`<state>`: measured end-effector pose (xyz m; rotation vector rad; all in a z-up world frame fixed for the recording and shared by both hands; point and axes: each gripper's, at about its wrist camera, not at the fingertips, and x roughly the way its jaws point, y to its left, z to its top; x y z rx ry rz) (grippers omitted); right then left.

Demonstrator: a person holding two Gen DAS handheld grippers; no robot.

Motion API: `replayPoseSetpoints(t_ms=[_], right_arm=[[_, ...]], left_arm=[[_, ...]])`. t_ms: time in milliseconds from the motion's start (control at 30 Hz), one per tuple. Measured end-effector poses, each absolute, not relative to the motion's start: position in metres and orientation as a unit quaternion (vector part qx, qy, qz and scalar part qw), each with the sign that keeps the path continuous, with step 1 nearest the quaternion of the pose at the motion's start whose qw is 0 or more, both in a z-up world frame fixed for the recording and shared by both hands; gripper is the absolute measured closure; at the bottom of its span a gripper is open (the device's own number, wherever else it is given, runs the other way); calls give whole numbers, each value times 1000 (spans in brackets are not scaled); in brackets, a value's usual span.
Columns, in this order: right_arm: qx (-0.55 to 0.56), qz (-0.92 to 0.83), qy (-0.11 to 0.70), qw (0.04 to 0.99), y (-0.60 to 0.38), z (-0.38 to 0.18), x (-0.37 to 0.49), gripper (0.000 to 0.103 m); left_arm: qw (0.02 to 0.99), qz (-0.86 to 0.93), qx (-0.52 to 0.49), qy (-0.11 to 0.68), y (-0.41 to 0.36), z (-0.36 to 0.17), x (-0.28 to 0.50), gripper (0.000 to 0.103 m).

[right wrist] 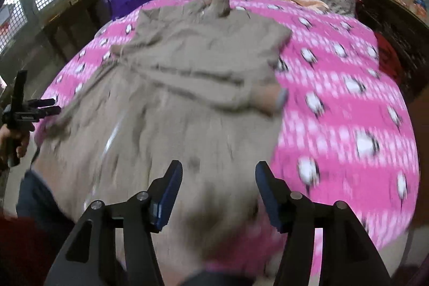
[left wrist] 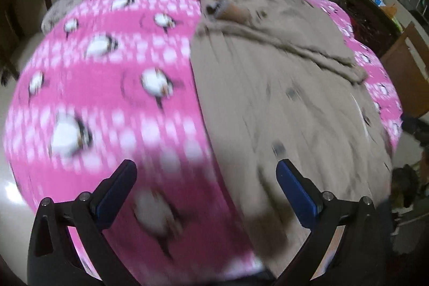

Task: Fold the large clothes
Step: 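Grasp the ribbed waistband with both tools at its two ends, then lift the waistband with both tools and fold it toward the collar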

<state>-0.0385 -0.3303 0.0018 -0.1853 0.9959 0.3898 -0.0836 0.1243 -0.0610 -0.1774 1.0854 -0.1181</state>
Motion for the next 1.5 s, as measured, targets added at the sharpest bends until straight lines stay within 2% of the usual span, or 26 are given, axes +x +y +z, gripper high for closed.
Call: replayPoseSetpoints(t_ms=[100, 233, 367, 533, 567, 600, 833, 867, 933, 967, 1000, 1067, 1167, 1267, 1433, 1467, 1500], right_arm=[[-42, 175, 485, 856, -343, -16, -65, 43], [27, 143, 495, 857, -360, -34, -85, 43], [49, 135, 515, 845, -363, -49, -104, 43], [77, 150, 524, 835, -362, -57, -120, 40], [83, 155, 530, 830, -362, -59, -121, 39], [84, 161, 538, 823, -360, -63, -123, 39], [118, 200, 528, 817, -359, -74, -113, 39], [144, 210, 530, 809, -362, -78, -109, 41], [168, 236, 529, 798, -363, -81, -105, 57], [164, 243, 527, 797, -362, -80, -105, 76], [158, 248, 525, 799, -360, -77, -106, 85], [140, 257, 505, 812, -359, -65, -111, 90], [120, 267, 474, 831, -358, -53, -115, 89], [139, 254, 485, 825, -361, -66, -106, 78], [187, 252, 494, 811, -368, -77, -101, 72], [194, 255, 492, 809, -368, -77, -100, 73], [190, 261, 488, 811, -367, -74, -101, 81]], left_arm=[[831, -88, -132, 533, 114, -70, -108, 0], [830, -128, -87, 536, 84, -70, -123, 0], [810, -177, -132, 543, 72, -75, -129, 1], [826, -158, -114, 529, 69, -75, -128, 42], [825, -160, -120, 529, 71, -75, -127, 55], [822, -161, -129, 531, 76, -76, -127, 60], [820, -159, -152, 528, 82, -82, -120, 60], [820, -157, -153, 528, 82, -82, -119, 60], [821, -160, -157, 526, 82, -81, -118, 60], [821, -160, -157, 525, 83, -80, -118, 61], [822, -157, -156, 525, 83, -79, -118, 66], [822, -152, -152, 527, 84, -78, -118, 75], [820, -152, -156, 529, 87, -81, -117, 75], [818, -150, -161, 531, 88, -85, -116, 71], [819, -160, -162, 526, 87, -83, -117, 69], [820, -159, -166, 525, 89, -83, -118, 81], [823, -155, -168, 519, 90, -80, -118, 89]])
